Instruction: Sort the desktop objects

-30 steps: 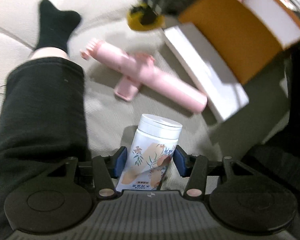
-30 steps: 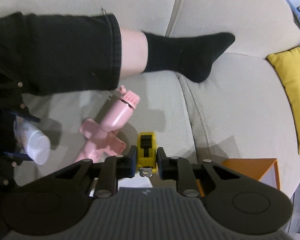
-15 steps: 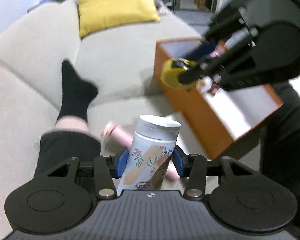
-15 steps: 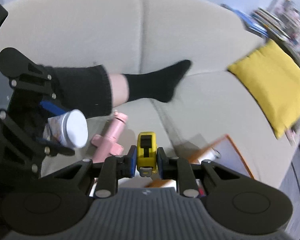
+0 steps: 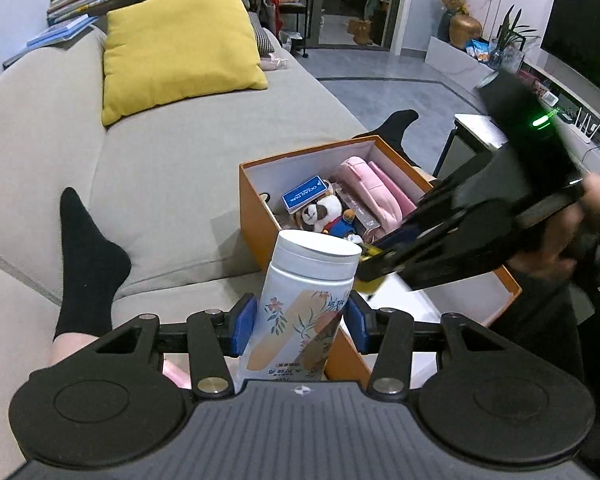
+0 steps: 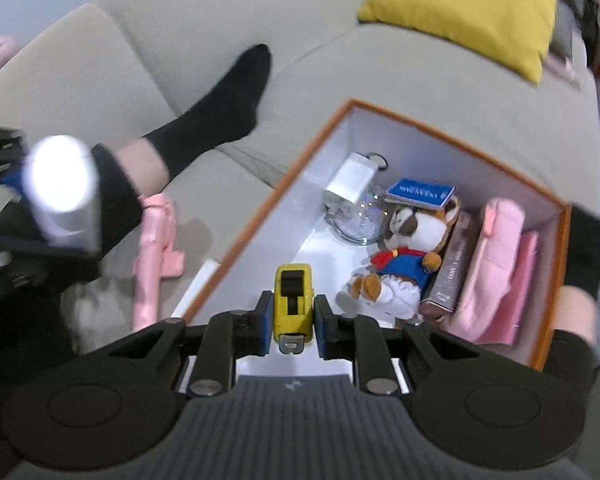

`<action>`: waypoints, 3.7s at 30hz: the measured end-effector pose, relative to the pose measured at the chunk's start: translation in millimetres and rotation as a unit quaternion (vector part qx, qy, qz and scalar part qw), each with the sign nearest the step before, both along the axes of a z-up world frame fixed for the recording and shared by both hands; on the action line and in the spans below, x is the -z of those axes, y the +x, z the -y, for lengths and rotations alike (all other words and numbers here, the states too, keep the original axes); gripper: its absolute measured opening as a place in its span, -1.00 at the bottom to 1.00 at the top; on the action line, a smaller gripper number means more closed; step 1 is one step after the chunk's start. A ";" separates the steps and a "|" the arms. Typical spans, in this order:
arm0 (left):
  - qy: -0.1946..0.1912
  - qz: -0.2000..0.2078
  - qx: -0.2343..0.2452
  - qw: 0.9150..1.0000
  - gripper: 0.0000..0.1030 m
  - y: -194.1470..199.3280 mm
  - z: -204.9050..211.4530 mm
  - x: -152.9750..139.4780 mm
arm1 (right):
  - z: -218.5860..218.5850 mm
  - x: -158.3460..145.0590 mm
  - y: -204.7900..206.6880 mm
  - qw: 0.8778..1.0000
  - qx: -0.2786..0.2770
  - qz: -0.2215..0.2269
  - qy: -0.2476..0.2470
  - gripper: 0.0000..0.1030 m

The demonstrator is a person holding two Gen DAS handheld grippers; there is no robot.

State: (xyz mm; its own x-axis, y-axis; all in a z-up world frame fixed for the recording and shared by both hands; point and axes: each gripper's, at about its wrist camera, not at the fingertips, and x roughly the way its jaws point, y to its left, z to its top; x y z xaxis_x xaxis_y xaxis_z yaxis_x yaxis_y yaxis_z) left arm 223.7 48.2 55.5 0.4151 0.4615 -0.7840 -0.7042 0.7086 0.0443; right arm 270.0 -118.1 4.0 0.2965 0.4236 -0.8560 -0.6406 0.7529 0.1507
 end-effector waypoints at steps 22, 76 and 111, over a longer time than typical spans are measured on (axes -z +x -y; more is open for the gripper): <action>-0.033 -0.026 0.012 0.999 0.07 19.0 -43.8 20.6 | -9.1 72.5 78.4 0.995 0.051 -0.074 0.050 -0.39; -0.071 0.042 0.050 0.995 0.08 87.2 -25.8 24.2 | 27.0 -2.6 -24.8 0.991 -0.059 0.001 0.117 -0.65; -0.038 0.025 0.060 0.997 0.11 22.3 -30.6 28.0 | 8.9 -15.5 37.1 0.992 0.067 0.054 0.087 -0.99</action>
